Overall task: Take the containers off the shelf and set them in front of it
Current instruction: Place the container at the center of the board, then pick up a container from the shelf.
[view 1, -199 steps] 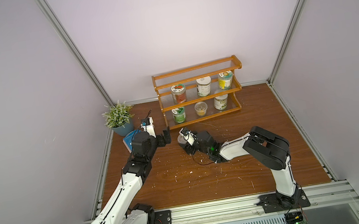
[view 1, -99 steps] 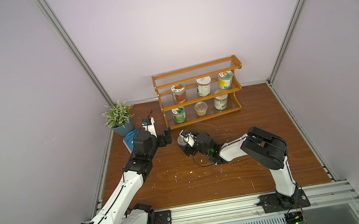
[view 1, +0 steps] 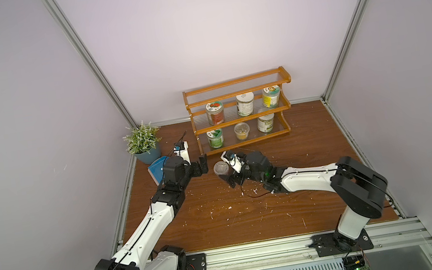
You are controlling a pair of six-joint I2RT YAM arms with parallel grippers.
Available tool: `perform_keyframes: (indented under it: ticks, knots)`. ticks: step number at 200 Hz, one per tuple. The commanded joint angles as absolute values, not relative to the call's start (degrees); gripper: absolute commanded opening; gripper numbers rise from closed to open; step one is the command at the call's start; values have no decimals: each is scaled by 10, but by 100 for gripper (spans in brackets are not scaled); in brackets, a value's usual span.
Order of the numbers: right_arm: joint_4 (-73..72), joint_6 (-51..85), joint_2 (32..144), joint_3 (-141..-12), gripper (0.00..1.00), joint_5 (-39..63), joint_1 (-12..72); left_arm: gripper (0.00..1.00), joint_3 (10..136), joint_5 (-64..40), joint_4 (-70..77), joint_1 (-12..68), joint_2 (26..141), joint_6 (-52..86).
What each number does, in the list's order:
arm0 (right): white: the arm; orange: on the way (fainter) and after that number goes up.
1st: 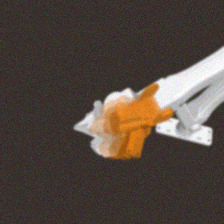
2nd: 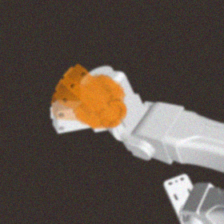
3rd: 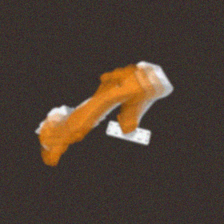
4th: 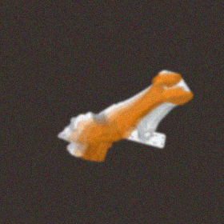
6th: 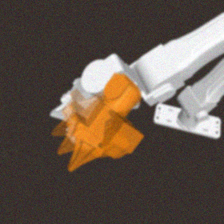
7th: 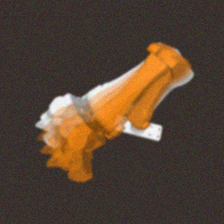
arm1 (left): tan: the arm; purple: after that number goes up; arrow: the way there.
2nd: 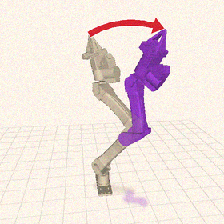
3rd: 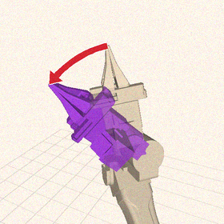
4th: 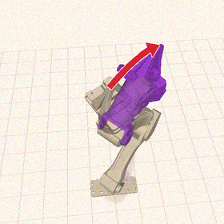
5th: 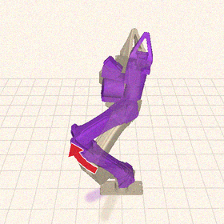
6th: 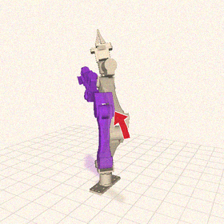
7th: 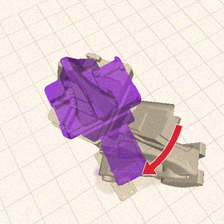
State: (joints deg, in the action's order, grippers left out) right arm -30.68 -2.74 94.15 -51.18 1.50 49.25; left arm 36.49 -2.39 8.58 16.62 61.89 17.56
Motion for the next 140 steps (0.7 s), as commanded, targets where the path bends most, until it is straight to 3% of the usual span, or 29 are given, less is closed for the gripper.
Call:
perform_keyframes:
  ticks: [1,56,140]
  knots:
    - [-282,-4,895,-516,99,38,448,100,380,-33,98,157,617,173]
    - [-307,56,974,-679,99,-17,387,100,377,-32,95,156,608,176]
    - [-273,70,1169,-921,99,30,355,100,377,-54,100,156,618,175]
